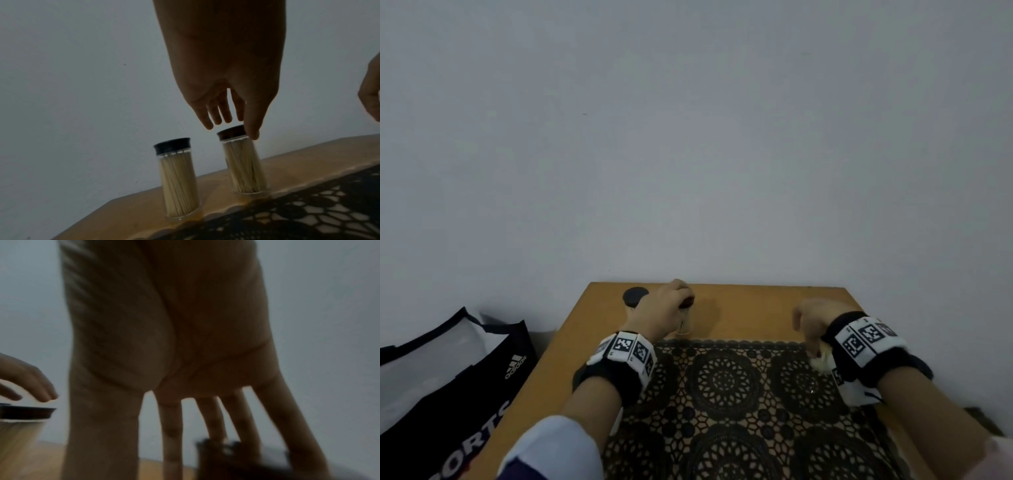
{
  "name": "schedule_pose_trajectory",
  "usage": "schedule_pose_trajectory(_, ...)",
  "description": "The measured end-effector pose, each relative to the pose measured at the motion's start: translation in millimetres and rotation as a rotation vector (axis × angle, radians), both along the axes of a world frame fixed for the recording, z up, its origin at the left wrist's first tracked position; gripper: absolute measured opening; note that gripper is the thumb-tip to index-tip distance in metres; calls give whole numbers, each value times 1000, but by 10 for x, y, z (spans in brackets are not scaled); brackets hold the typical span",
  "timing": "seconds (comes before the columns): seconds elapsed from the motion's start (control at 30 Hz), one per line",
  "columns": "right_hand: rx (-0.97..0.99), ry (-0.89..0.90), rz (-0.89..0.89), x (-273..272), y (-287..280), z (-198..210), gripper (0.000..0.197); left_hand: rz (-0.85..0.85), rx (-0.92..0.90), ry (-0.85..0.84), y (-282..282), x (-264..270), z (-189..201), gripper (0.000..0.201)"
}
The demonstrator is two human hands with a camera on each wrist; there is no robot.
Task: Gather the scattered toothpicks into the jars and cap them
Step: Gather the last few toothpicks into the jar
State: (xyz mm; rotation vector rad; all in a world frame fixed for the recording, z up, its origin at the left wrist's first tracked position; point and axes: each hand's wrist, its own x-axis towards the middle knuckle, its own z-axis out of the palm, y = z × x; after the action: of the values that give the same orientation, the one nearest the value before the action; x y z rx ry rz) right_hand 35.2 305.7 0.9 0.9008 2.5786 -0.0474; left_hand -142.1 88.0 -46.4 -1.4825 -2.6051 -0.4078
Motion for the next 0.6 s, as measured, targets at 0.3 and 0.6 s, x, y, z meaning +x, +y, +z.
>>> schedule_pose_trajectory(0.3, -148, 614, 132, -471, -186, -31, 34, 65, 54, 17, 95, 22, -42, 34)
schedule_pose_trajectory(0.6, -245, 581, 247, -1066, -420, -306, 20, 68, 59, 24, 120, -1, -86, 38)
